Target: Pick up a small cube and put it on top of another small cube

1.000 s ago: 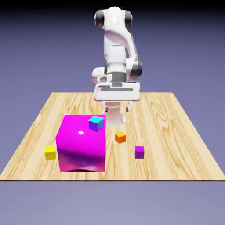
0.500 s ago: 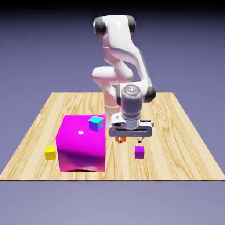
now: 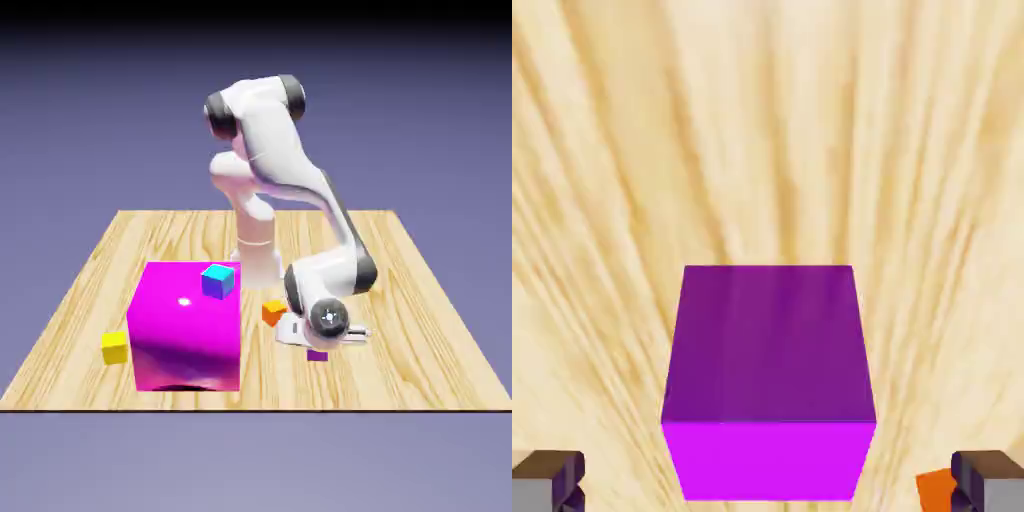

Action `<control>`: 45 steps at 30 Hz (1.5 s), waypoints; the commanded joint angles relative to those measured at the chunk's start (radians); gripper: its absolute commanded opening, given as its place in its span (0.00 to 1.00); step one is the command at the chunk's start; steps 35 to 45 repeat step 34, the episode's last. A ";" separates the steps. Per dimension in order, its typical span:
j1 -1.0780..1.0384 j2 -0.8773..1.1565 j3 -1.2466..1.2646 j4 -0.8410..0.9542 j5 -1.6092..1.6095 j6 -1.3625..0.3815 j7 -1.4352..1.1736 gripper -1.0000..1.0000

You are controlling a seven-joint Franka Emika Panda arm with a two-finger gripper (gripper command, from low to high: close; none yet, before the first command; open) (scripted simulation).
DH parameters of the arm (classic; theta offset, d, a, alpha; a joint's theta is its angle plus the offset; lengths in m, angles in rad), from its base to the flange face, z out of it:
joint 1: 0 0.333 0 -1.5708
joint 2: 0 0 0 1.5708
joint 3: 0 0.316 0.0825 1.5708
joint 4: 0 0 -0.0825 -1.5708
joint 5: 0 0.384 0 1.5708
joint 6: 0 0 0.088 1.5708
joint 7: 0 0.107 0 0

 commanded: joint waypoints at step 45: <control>-0.180 -0.661 -0.554 -0.078 0.575 -0.355 0.355 1.00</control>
